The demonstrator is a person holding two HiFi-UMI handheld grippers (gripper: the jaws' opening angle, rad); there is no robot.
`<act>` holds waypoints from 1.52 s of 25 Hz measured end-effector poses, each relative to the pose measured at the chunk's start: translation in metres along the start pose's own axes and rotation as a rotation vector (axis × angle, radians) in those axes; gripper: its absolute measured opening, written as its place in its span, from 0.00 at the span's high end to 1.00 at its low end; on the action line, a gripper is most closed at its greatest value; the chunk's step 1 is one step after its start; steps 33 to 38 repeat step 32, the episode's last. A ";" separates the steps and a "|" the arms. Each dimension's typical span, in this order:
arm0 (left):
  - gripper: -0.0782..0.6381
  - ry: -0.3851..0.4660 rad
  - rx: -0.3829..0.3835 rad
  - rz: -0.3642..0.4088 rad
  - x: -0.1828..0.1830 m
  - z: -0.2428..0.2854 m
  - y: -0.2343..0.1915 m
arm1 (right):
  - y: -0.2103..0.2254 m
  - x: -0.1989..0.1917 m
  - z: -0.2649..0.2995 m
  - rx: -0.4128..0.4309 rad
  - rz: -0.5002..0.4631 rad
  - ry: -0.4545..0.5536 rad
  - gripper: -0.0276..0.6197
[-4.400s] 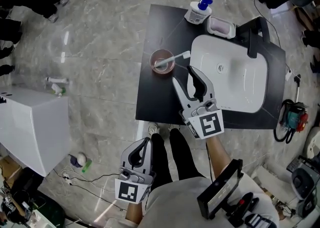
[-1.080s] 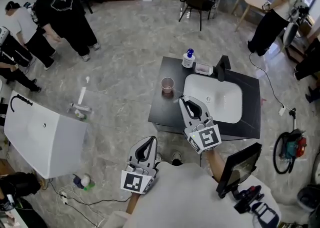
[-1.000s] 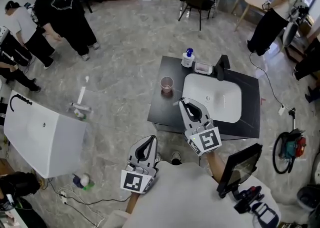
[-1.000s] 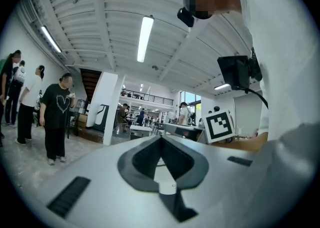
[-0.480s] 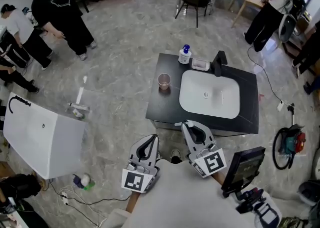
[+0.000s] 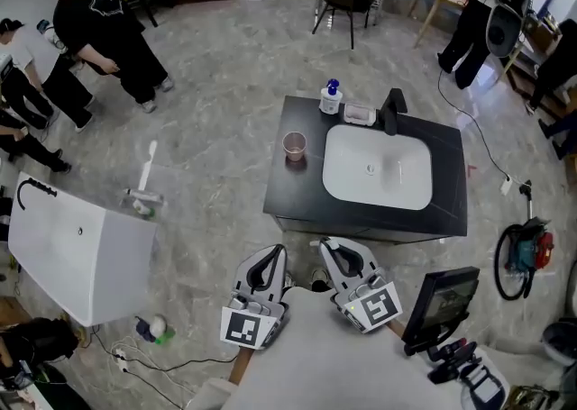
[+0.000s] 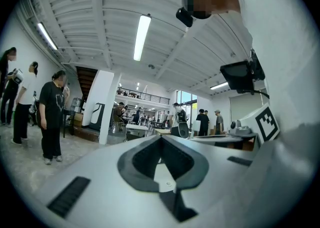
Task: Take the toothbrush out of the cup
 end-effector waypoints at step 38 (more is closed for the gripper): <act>0.89 0.008 -0.005 0.002 0.000 -0.005 0.004 | -0.005 0.001 0.008 0.027 -0.012 -0.009 0.93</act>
Point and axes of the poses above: the fingertips, and each gripper's own axes: z forward along the fingers, y to its right, x out of its top, the point moved 1 cm from there along -z, backward along the fingers, and after that the axes turned 2 degrees about -y, right-handed, at the moved point
